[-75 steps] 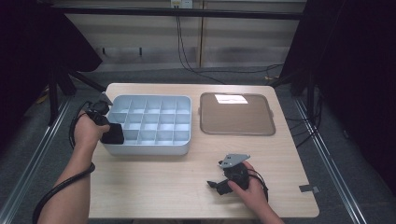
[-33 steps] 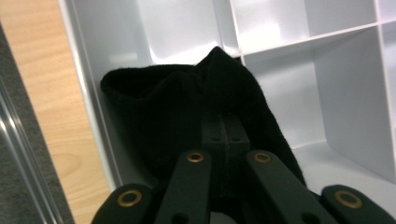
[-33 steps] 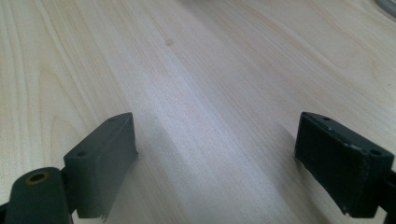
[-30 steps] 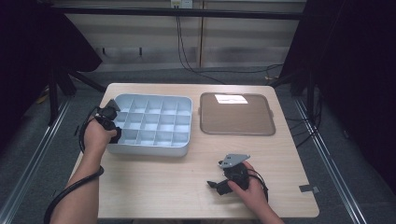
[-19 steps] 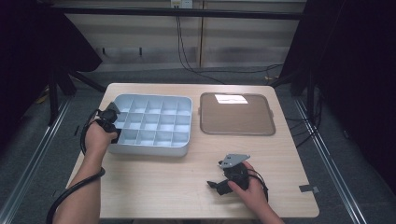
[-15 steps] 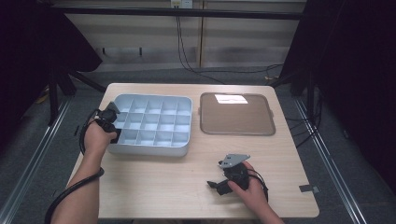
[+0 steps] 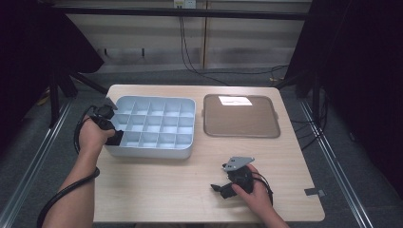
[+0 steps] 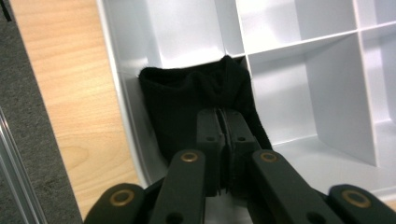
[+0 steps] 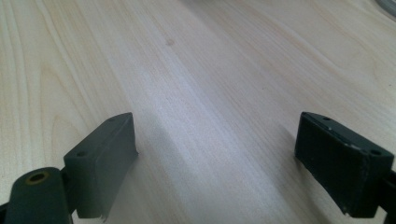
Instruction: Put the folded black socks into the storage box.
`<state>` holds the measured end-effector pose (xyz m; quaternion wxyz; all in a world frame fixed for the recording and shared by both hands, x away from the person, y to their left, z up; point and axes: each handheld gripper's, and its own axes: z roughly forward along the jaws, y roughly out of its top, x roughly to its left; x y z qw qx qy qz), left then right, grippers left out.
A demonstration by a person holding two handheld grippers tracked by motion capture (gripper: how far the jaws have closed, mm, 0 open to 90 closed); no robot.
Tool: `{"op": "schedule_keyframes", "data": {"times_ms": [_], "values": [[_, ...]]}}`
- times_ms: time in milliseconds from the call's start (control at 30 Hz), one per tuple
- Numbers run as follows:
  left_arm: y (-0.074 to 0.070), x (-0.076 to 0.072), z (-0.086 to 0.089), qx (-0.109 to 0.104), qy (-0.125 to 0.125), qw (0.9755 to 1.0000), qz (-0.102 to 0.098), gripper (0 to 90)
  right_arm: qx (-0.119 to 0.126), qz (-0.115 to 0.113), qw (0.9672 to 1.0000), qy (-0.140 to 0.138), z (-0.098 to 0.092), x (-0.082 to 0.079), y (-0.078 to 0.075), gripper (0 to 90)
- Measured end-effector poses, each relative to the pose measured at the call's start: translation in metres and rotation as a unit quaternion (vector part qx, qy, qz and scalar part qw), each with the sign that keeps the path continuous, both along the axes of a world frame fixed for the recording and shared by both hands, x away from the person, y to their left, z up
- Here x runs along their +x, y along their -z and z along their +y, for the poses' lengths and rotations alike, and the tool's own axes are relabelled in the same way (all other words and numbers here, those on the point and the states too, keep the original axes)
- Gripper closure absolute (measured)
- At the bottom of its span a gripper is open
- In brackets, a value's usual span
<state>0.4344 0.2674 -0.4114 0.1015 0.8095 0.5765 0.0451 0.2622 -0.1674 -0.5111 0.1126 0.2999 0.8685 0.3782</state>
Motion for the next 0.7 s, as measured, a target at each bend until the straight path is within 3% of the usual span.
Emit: {"op": "schedule_keyframes", "data": {"times_ms": [400,700], "values": [[-0.015,-0.001,0.001,-0.011,-0.024,0.9996,-0.014,64.6,0.0,0.001,1.0,0.001,0.0,0.0,0.0,12.3],[-0.024,-0.004,0.001,-0.02,-0.028,0.9993,-0.016,57.4,0.0,0.0,1.0,-0.001,0.0,0.0,0.0,12.3]]}}
